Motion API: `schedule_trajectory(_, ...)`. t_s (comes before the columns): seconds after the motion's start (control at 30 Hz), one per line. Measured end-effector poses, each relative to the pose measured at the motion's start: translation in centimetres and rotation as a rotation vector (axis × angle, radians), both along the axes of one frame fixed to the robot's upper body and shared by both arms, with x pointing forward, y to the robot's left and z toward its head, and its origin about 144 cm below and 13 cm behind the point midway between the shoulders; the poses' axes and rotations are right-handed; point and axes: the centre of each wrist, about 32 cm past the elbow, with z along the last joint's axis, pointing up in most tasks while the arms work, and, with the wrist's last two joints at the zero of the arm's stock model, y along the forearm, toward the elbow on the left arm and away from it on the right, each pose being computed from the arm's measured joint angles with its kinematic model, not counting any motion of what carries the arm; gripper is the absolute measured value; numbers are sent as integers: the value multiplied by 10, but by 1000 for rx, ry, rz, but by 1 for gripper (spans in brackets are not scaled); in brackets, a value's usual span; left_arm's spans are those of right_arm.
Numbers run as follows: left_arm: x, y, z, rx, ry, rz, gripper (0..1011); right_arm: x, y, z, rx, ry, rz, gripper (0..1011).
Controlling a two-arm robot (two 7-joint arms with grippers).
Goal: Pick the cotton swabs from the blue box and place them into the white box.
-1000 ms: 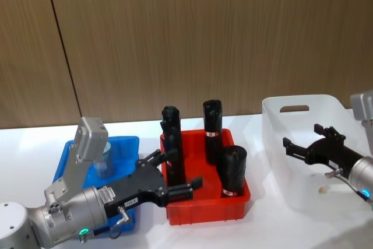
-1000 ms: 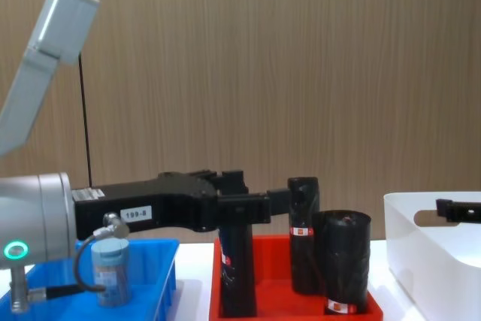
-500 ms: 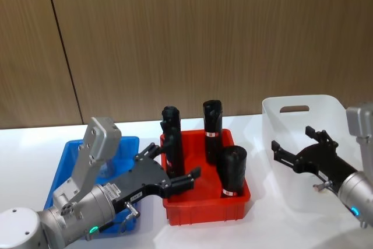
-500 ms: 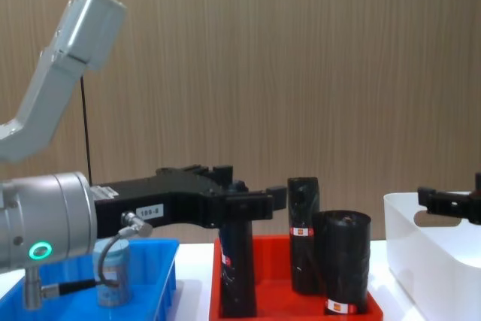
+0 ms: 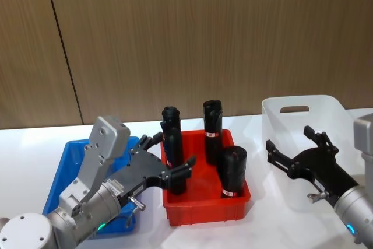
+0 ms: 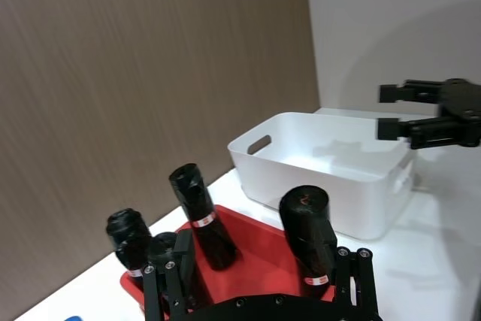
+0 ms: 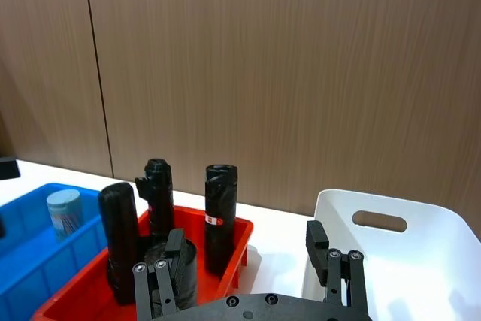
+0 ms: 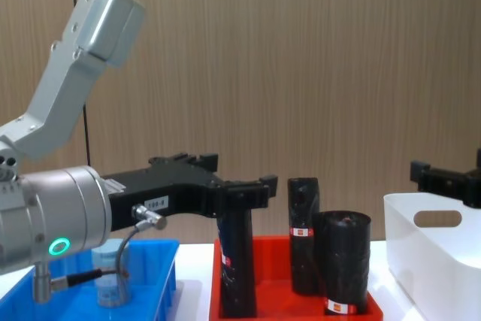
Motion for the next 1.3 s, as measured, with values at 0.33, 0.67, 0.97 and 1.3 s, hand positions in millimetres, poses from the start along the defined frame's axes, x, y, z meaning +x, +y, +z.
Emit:
schedule_trajectory(0.33,-7,-11,1,15,-46,99,1004,-13,7,3,20,-26,-14,1002)
schedule_trajectory(0.67,-14,-21,3,24,-97,197,1004,-13,7,3,20,-26,-13,1002)
schedule_trajectory(0.97,-20,-29,4,27,-141,276,1004,-13,7,3,20,-26,-13,1002)
schedule_trajectory(1.3,-22,-31,4,28,-151,295,1004,-13,7,3,20,-26,-12,1002)
